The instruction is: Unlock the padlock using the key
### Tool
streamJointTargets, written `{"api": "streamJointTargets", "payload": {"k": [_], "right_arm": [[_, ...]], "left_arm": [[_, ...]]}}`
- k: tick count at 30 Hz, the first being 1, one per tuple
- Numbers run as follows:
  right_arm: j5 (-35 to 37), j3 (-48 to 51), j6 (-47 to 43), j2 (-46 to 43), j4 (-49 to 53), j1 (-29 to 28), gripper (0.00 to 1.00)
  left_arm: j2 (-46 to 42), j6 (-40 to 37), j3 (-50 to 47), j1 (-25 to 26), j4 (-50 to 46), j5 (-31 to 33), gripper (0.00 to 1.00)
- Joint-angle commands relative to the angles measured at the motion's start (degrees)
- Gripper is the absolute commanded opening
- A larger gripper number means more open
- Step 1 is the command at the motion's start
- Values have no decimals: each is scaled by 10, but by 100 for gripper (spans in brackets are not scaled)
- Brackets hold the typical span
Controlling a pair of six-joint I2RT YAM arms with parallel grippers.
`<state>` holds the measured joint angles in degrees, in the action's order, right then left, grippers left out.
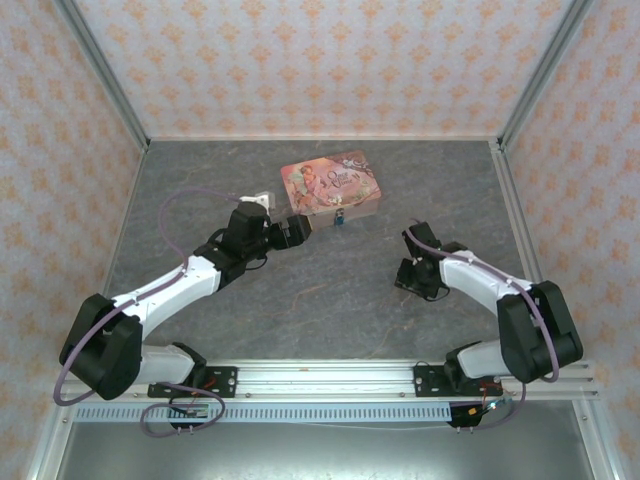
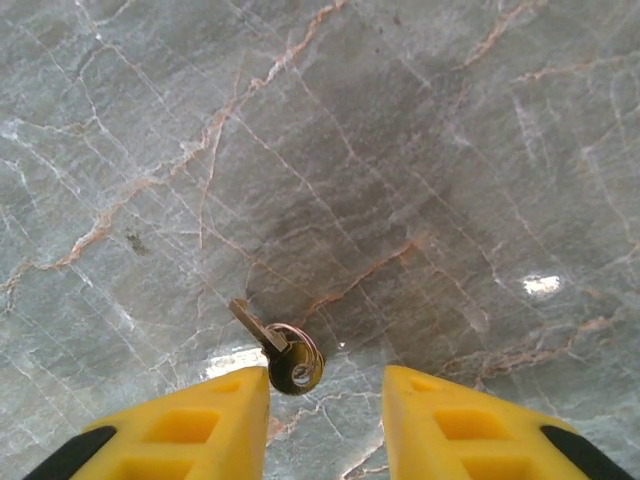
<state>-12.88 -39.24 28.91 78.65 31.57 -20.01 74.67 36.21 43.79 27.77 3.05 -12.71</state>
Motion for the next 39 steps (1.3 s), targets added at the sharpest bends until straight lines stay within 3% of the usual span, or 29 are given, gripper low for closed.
{"api": "streamJointTargets", "payload": {"k": [1, 17, 21, 28, 39], "right_arm": [[19, -17, -5, 11, -5, -5, 31], [6, -24, -9, 63, -11, -11, 20], [-2, -22, -8, 66, -7, -13, 13], [2, -19, -7, 30, -3, -13, 0], [-36, 16, 17, -61, -83, -13, 0]], "left_arm": [[3, -1, 22, 6, -3, 3, 100], [-2, -6, 26, 6, -19, 10, 100], [-4, -6, 23, 6, -21, 13, 100], [-12, -12, 25, 6, -31, 23, 100], [-42, 15, 33, 6, -30, 0, 100]]}}
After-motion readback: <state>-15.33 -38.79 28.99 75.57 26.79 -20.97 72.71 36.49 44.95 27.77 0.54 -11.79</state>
